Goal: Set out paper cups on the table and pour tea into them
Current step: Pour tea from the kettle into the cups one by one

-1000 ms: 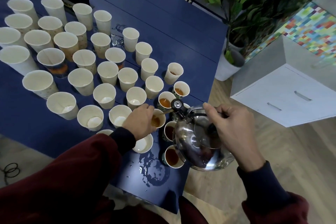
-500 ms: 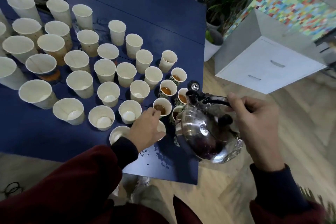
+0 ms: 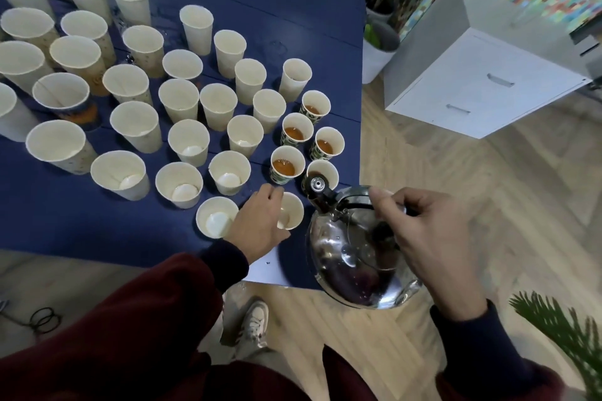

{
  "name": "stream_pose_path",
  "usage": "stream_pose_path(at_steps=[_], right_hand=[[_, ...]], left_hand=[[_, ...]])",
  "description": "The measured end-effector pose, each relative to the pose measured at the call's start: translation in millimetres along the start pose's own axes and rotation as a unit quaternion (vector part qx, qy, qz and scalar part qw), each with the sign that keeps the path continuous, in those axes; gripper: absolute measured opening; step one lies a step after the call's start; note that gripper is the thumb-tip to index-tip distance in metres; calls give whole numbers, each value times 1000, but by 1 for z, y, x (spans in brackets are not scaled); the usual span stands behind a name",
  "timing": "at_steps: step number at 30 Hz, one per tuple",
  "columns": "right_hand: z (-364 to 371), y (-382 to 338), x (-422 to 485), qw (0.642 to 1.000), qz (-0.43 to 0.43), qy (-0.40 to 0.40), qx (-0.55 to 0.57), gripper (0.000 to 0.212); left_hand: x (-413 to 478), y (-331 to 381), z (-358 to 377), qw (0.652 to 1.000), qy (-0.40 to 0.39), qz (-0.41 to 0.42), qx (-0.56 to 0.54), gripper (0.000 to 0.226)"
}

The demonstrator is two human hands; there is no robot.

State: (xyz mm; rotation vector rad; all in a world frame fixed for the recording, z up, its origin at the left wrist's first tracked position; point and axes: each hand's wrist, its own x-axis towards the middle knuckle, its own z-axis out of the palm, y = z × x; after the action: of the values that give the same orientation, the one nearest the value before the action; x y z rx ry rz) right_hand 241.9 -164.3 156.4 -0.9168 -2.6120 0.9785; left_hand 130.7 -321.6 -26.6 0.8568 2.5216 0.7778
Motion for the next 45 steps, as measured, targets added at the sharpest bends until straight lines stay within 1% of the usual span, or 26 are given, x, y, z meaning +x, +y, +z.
stream_pose_path(at_steps=[4, 11, 28, 38, 42, 45], right_hand=[[3, 2, -4, 1000, -3, -14, -1, 49], [4, 7, -6, 1000, -15, -13, -22, 48], [-2, 12, -8, 999, -21, -18, -46, 45], [-3, 15, -9, 999, -25, -23, -25, 45], [-3, 13, -10, 999, -38, -23, 13, 48], [0, 13, -10, 997, -64, -31, 42, 51]], left_hand=[[-6, 0, 4, 999, 28, -22, -33, 66], [-13, -1, 8, 998, 51, -21, -41, 64], [-14, 1, 8, 996, 67, -42, -40, 65], [-15, 0, 10, 996, 61, -46, -38, 68], [-23, 2, 8, 994, 91, -37, -38, 71], [-34, 3, 3, 988, 142, -34, -40, 62]])
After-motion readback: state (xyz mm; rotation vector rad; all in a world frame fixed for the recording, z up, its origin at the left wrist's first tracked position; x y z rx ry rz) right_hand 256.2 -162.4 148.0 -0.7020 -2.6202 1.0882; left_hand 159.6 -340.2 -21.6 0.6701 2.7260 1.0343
